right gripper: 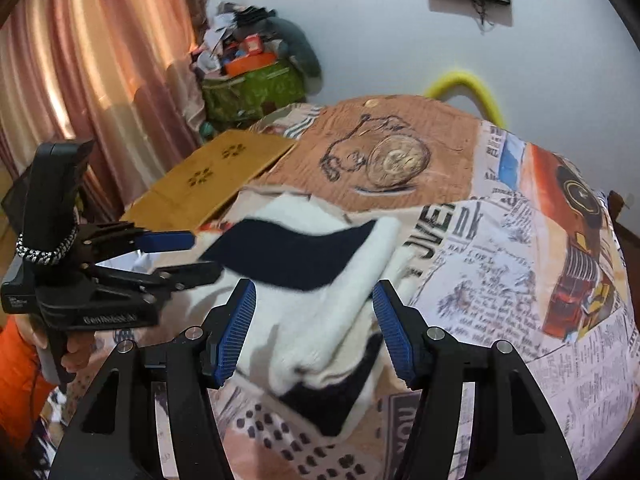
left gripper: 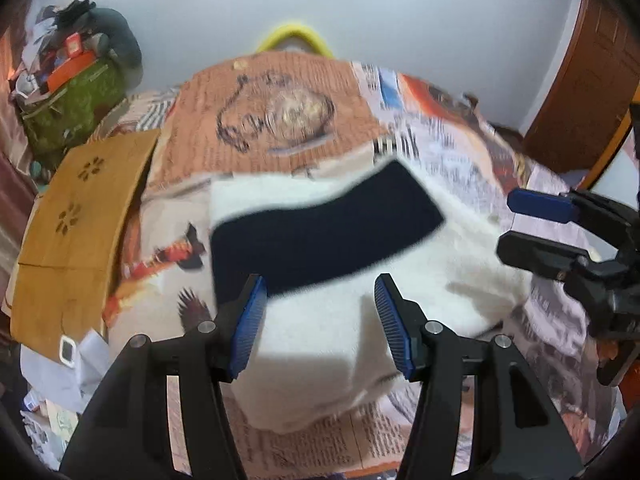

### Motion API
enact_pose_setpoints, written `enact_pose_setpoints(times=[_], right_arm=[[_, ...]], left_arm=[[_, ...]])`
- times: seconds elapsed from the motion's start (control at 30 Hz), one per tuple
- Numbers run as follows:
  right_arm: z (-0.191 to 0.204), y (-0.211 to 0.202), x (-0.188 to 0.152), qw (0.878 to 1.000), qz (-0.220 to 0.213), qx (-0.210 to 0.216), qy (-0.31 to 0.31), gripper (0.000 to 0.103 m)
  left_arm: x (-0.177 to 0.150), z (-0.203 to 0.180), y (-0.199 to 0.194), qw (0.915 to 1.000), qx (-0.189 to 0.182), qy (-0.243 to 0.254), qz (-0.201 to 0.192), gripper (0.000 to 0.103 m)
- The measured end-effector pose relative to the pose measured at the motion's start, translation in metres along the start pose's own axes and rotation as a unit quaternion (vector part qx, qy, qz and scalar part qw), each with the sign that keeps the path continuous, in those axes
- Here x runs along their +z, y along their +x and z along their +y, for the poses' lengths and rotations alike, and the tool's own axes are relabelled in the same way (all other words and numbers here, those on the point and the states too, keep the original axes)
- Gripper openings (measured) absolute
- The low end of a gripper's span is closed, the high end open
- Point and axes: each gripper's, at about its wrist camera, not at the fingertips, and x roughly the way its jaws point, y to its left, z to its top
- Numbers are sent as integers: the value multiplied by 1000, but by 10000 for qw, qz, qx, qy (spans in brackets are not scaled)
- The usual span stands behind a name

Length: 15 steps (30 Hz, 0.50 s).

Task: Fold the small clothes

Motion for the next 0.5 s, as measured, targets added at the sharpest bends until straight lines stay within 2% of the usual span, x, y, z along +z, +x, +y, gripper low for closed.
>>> enact_pose_setpoints(times=[0.1, 0.27, 0.37, 0.5], right_arm=[[-1, 18, -20, 9995, 322, -73, 5, 57], [-16, 37, -52, 9967, 731, 8, 359, 57], [-22, 32, -55, 9960, 693, 76, 551, 57], [-16, 7, -48, 9980, 422, -48, 467, 57]], left_arm=[[-18, -6, 19, 9996, 100, -38, 250, 56], [-42, -24, 20, 9983, 529, 233, 27, 57], [-43, -31, 13, 9970, 694, 328, -2, 57], [-39, -32, -11, 9978, 613, 193, -152, 57]])
